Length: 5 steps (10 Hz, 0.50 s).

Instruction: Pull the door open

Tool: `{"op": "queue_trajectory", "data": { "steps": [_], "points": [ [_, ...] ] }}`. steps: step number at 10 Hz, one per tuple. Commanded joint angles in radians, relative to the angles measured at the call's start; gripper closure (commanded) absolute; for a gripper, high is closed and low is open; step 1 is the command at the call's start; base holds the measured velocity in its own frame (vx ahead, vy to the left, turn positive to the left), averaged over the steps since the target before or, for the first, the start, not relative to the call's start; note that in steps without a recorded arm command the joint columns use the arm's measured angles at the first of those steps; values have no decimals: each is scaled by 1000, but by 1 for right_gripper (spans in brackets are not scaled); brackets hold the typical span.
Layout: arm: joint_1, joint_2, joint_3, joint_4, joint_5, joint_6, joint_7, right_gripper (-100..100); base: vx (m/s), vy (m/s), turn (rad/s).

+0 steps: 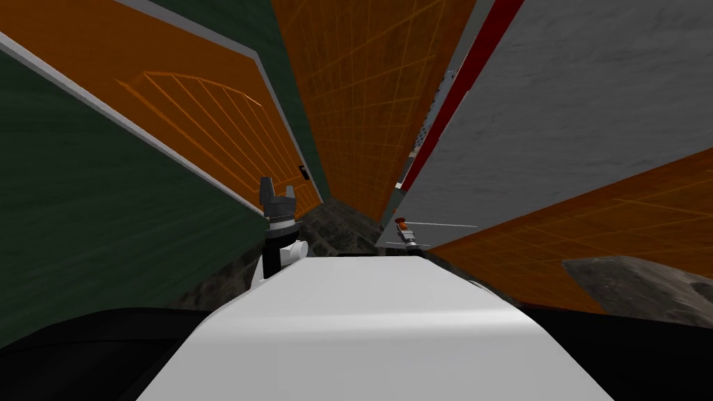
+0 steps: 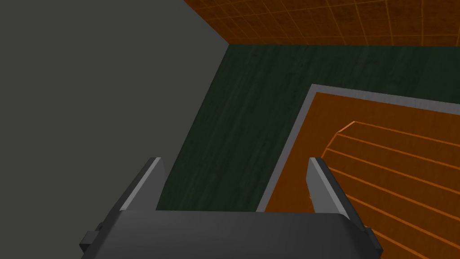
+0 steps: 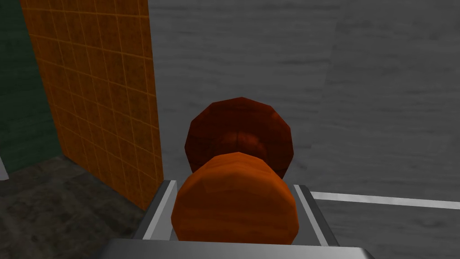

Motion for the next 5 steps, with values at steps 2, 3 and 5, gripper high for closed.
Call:
{"op": "queue_trajectory", "data": {
  "steps": [2, 3, 5],
  "points": [
    [23, -30, 40, -3, 19, -42, -43, 100, -228, -56, 93],
    [27, -37, 48, -4, 23, -49, -51, 100, -236, -62, 59],
    [37, -42, 60, 2, 26, -60, -58, 100, -135, -43, 87]
  ]
}}
